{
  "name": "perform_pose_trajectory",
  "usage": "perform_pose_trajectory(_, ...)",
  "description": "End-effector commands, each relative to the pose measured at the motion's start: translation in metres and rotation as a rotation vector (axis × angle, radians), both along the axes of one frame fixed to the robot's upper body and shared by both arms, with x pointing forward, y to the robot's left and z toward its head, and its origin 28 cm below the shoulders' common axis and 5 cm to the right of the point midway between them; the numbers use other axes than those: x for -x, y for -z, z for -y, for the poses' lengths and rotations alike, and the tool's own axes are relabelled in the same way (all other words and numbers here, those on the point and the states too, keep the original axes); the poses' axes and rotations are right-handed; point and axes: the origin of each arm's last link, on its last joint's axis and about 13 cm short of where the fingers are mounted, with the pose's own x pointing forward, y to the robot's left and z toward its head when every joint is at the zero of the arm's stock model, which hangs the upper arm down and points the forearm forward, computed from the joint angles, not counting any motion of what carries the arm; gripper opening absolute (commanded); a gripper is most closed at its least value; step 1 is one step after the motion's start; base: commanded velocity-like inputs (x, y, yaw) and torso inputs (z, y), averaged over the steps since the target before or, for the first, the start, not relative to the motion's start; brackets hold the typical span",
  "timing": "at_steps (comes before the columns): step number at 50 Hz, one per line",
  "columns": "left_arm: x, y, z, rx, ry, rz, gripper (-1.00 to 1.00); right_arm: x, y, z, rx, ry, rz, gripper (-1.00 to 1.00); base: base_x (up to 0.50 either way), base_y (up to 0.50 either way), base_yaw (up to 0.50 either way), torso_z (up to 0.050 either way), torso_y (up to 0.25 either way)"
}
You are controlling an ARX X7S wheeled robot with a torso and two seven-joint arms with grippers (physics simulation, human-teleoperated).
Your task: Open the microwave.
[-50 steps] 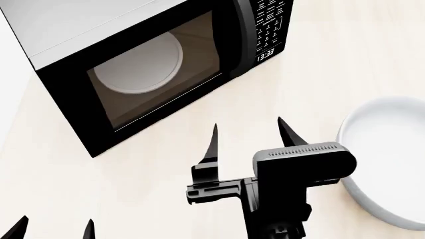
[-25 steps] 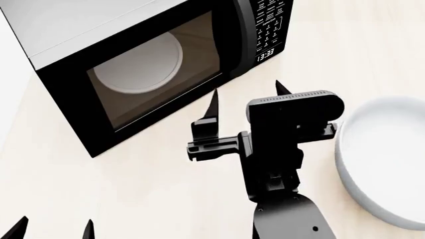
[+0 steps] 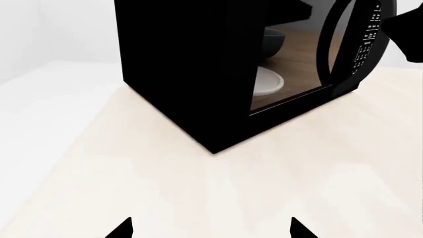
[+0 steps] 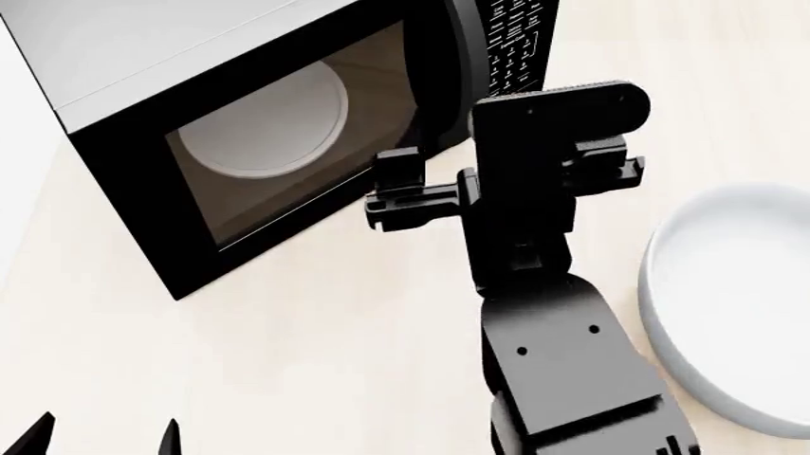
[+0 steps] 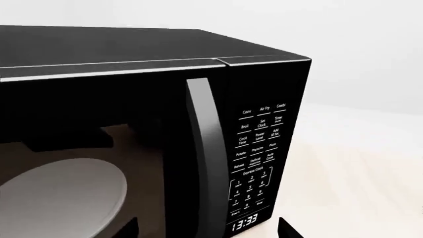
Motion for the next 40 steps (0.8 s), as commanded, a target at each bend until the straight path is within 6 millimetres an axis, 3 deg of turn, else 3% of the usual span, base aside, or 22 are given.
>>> perform_pose_trajectory(1,0.001,0.0,0.0,0.001,0.002,0.001,1.0,-0.019,-0.015,0.0,0.022,0.024,-0.004,1.0,0.0,0.0,0.0,0.0,0.0)
perform_pose_trajectory(21,0.001,0.0,0.0,0.004,0.004,-0.001,1.0,-0.039,-0.009,-0.009,0.025,0.028,-0.039,1.0,0.0,0.0,0.0,0.0,0.0)
perform_pose_trajectory(40,0.0,0.0,0.0,0.006,0.002,-0.002,1.0,-0.044,0.001,-0.009,0.05,0.059,-0.071,1.0,0.0,0.0,0.0,0.0,0.0)
